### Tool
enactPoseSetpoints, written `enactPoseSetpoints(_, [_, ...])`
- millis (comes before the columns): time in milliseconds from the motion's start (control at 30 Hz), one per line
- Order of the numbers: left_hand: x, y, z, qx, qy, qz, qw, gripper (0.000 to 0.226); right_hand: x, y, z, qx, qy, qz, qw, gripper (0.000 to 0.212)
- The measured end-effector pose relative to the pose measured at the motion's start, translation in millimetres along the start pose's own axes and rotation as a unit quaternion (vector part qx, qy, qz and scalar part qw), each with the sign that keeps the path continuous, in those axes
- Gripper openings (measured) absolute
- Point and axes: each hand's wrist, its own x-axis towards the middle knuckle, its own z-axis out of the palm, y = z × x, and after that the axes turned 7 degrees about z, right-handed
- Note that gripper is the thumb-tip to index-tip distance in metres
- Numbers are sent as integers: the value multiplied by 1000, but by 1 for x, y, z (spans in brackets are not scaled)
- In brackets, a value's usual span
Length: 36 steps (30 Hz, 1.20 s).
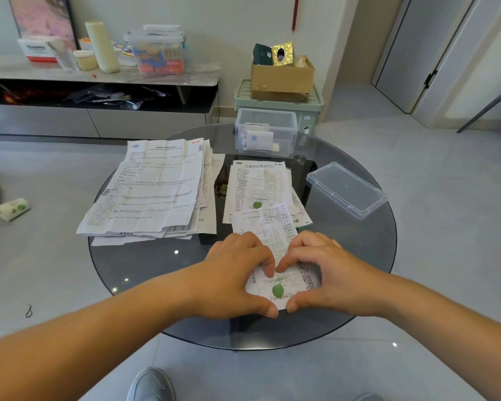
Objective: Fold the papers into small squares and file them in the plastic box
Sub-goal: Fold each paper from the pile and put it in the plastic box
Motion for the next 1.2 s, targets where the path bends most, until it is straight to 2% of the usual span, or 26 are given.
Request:
enactPoseSetpoints(233, [7,-3,0,-9,1,-6,1000,34,4,1,0,7,7,-17,1000,29])
enactPoseSetpoints(400, [10,-8,-1,-81,44,-7,996,20,5,4,1,17,27,-24,999,19])
enactPoseSetpoints(467, [11,-10,-1,-111,56,-12,992,16,5,5,0,30,27,-20,999,24])
enactPoseSetpoints(600, [10,-18,-8,-180,60,-26,982,11,2,3,-4,21,10,-6,1000,54])
enactPoseSetpoints(700, [7,-21,-14,-217,69,-36,973,9,-1,-2,-6,3,-4,1,1000,60])
enactPoseSetpoints(767, [6,-21,-16,-235,80,-41,968,10,-1,-4,-7,7,13,1,1000,51])
enactPoseSetpoints(867, [5,-21,-17,-247,88,-35,964,12,2,-8,-7,46,66,2,997,22])
enactPoseSetpoints(933, [5,-21,-18,-256,91,-28,962,15,5,-11,-8,56,85,3,995,16])
enactPoseSetpoints(1100, [9,-22,-18,-226,90,-28,969,11,7,-13,-16,21,33,19,999,36])
enactPoseSetpoints(1200, [9,-22,-19,-217,54,-29,974,32,8,-11,-15,-5,5,15,1000,43])
